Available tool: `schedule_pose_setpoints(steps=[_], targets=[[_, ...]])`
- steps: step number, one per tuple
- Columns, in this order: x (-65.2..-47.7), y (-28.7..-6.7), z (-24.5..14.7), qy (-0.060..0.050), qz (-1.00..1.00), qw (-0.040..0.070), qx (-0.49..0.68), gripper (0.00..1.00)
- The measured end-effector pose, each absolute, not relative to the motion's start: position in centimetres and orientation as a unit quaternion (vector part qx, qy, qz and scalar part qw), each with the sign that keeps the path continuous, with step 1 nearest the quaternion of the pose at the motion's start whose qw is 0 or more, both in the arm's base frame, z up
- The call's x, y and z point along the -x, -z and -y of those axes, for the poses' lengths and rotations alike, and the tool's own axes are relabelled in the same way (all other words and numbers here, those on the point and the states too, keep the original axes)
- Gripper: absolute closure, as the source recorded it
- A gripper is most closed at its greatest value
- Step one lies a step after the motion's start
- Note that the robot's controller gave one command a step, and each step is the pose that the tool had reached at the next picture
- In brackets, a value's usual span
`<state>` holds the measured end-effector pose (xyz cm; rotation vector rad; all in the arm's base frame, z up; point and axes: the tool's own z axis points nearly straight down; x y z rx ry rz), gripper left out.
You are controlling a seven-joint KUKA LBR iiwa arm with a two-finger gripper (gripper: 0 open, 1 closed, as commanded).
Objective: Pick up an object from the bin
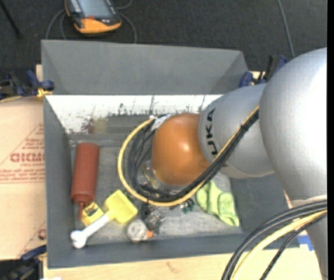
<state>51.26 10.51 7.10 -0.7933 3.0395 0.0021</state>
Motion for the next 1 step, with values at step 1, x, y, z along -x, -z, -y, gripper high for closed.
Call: schedule_pose_setpoints(steps=[1], targets=[[-51.26,-7.1,-10.51,-0.001,-0.968,0.0,0.252,0.0]])
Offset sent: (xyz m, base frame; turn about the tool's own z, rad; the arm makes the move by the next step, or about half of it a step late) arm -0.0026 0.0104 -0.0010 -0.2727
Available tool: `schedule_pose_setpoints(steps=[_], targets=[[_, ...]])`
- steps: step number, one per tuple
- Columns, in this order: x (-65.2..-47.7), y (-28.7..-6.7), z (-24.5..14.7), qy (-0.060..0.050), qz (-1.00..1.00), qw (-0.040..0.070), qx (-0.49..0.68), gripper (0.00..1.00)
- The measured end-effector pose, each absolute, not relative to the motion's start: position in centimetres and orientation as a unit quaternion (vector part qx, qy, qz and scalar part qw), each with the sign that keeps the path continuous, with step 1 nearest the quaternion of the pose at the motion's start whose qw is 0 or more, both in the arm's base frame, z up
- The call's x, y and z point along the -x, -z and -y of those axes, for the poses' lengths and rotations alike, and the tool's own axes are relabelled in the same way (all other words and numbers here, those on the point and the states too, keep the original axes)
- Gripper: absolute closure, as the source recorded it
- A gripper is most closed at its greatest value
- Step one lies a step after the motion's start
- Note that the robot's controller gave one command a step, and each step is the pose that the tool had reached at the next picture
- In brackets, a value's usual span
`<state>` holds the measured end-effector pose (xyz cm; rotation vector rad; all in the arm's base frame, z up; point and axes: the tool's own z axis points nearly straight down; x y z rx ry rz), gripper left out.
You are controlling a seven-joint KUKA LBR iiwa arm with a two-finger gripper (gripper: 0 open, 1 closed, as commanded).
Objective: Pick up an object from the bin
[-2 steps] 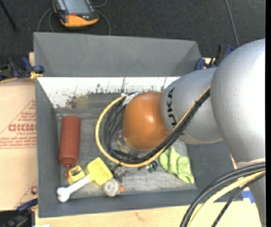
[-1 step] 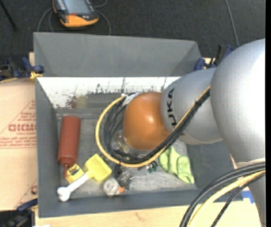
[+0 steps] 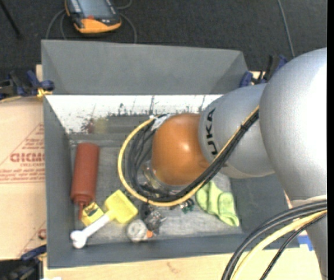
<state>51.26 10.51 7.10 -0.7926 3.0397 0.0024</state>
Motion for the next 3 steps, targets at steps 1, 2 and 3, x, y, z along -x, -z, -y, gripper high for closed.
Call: schedule_pose_setpoints(steps=[1,2,3], targets=[[-51.18,-7.22,-11.46,0.001,-0.925,0.001,0.38,1.0],[-51.13,-7.12,-11.47,0.0,-0.925,0.001,0.38,0.0],[-51.17,-7.23,-11.5,0.0,-0.925,0.002,0.379,1.0]])
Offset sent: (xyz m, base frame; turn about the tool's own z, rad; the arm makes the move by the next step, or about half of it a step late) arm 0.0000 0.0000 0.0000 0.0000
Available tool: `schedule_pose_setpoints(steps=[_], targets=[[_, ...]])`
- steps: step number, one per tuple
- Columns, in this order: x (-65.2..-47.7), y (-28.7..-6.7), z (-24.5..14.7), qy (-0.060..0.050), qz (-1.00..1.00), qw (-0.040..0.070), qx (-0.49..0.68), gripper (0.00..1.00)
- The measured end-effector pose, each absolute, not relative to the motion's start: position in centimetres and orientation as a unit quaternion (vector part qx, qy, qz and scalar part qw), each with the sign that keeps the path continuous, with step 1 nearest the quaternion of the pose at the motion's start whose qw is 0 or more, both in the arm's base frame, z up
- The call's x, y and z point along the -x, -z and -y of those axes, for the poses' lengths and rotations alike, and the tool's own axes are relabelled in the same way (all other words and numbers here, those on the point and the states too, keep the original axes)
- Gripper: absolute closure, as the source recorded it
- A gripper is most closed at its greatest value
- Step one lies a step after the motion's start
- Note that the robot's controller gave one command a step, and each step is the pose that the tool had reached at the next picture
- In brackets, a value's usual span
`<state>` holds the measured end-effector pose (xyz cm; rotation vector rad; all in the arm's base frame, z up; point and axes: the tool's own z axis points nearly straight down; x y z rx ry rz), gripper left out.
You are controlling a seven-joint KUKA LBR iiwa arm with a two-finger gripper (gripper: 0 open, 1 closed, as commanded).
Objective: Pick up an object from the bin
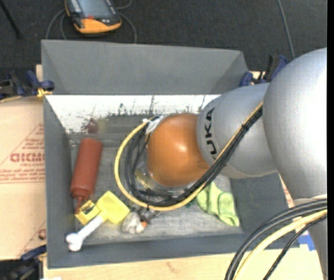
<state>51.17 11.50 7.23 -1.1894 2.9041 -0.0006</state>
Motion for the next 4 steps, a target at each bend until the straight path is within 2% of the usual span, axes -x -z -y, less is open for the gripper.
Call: schedule_pose_setpoints(steps=[1,2,3,4], targets=[[-51.2,-7.2,-11.5,0.0,-0.926,0.002,0.379,1.0],[-51.2,-11.8,-11.8,0.0,-0.927,-0.002,0.374,1.0],[-51.4,-18.6,-11.7,0.0,-0.922,-0.001,0.387,1.0],[-52.1,-22.6,-12.3,0.0,-0.929,0.002,0.37,0.0]])
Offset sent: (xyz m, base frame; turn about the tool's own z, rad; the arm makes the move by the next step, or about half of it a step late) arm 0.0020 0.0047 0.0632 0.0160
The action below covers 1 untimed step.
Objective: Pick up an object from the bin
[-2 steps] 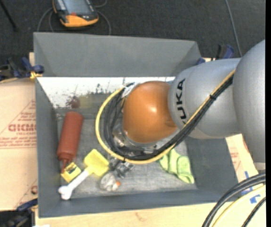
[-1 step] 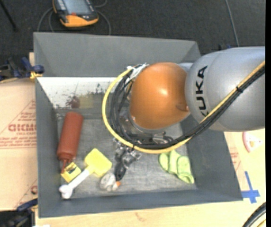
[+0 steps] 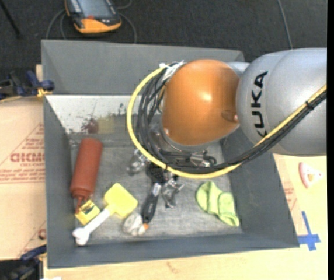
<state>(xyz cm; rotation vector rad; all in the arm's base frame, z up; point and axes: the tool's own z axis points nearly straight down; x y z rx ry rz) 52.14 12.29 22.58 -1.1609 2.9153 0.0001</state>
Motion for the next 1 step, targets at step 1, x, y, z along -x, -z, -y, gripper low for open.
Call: schedule_pose_setpoints(steps=[1], targets=[[-52.13,-22.58,-12.33,0.0,-0.929,0.002,0.37,0.0]])
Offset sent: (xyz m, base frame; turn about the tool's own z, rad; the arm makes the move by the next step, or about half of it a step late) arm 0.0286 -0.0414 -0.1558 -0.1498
